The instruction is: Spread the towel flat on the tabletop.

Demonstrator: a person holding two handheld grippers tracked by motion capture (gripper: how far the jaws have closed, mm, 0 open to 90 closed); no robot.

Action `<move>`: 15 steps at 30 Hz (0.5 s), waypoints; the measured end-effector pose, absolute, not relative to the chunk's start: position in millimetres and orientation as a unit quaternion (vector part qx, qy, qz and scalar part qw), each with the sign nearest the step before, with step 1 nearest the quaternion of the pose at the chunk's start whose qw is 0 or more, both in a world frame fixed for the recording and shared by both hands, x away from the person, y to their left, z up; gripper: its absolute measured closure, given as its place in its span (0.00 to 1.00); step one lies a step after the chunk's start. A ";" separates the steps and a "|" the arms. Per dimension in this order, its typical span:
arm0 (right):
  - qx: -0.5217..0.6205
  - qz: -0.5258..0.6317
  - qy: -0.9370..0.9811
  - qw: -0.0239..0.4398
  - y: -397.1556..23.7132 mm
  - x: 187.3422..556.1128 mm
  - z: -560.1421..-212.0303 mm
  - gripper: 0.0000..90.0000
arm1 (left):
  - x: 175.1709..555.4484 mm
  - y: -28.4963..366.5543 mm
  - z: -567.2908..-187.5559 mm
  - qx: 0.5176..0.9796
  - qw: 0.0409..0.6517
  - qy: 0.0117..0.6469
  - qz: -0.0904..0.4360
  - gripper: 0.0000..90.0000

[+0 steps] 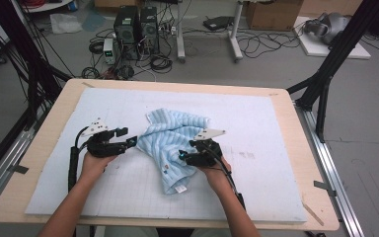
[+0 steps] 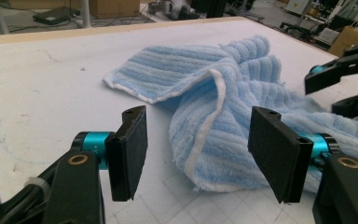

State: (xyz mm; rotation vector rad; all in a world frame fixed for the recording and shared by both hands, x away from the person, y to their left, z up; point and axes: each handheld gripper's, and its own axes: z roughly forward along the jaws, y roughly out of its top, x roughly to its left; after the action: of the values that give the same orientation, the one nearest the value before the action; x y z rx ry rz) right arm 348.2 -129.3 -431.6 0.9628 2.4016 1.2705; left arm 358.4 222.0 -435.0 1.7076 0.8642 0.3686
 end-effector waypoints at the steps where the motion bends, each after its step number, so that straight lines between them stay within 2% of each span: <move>1: 0.328 0.422 0.835 0.130 -124.7 350.8 -435.2 0.51 | 357.6 222.6 -436.0 0.724 0.562 0.368 0.157 0.42; 5: 0.319 0.390 0.855 0.120 -118.1 357.4 -448.0 0.65 | 355.4 224.5 -439.3 0.727 0.557 0.370 0.158 0.42; 7: 0.320 0.392 0.855 0.116 -119.7 357.8 -447.5 0.80 | 353.6 225.1 -441.1 0.725 0.556 0.374 0.158 0.42; 10: 0.316 0.388 0.857 0.127 -120.8 357.4 -447.3 0.95 | 353.0 223.9 -442.4 0.726 0.555 0.374 0.159 0.42; 13: 0.309 0.379 0.861 0.137 -119.5 357.0 -444.6 0.96 | 352.6 224.0 -442.3 0.727 0.554 0.373 0.160 0.42; 15: 0.317 0.397 0.846 0.162 -126.1 358.5 -437.3 0.96 | 352.5 225.4 -441.9 0.723 0.558 0.374 0.162 0.42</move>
State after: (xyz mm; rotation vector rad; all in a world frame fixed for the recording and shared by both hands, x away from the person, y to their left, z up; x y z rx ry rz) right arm 358.5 -126.1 -437.3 0.9046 2.4141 1.1321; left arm 352.5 225.4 -441.9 1.7042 0.8821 0.3823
